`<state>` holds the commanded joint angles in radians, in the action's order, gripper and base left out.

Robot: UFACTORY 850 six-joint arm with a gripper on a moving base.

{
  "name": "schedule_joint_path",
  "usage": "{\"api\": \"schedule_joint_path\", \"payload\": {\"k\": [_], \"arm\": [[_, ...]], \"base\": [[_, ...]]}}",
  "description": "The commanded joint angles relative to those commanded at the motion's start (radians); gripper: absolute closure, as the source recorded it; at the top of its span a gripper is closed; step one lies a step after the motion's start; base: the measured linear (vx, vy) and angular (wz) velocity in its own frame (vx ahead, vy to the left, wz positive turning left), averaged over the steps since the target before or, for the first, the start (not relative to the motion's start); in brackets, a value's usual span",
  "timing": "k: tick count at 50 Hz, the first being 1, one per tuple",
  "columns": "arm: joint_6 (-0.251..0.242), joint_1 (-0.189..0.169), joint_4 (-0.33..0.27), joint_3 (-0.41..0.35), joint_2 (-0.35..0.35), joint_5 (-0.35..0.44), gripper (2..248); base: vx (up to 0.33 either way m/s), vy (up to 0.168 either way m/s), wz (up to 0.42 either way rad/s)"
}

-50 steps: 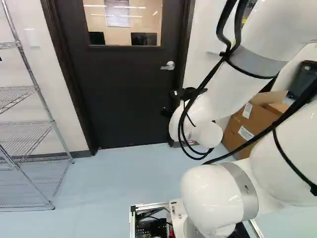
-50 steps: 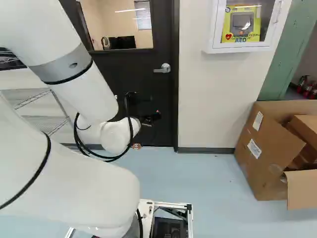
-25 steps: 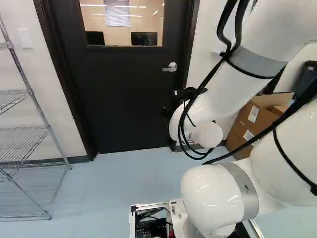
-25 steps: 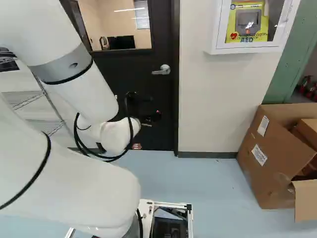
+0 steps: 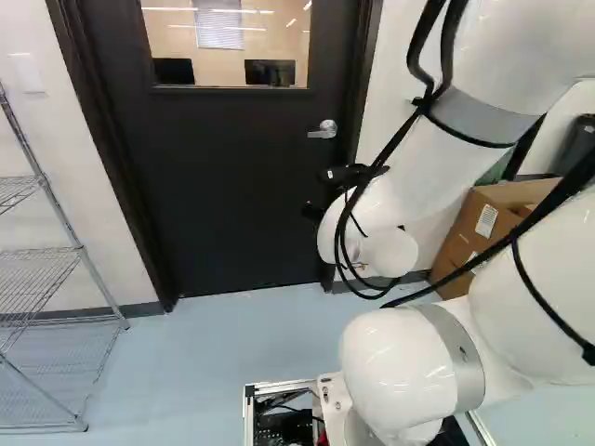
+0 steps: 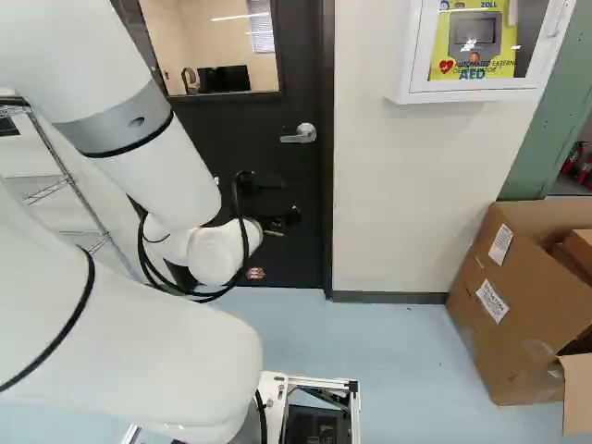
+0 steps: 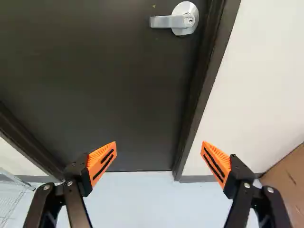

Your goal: Open the door and move inside

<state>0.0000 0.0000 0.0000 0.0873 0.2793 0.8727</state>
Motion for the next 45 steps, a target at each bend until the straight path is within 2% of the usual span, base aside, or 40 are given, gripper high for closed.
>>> {"api": "schedule_joint_path", "payload": {"k": [31, 45], "arm": [[0.0, 0.0, 0.0, 0.0, 0.0, 0.0, 3], [0.0, 0.0, 0.0, 0.017, -0.015, 0.0, 3]], "base": [[0.114, 0.001, -0.011], [0.02, 0.003, -0.002]]}}
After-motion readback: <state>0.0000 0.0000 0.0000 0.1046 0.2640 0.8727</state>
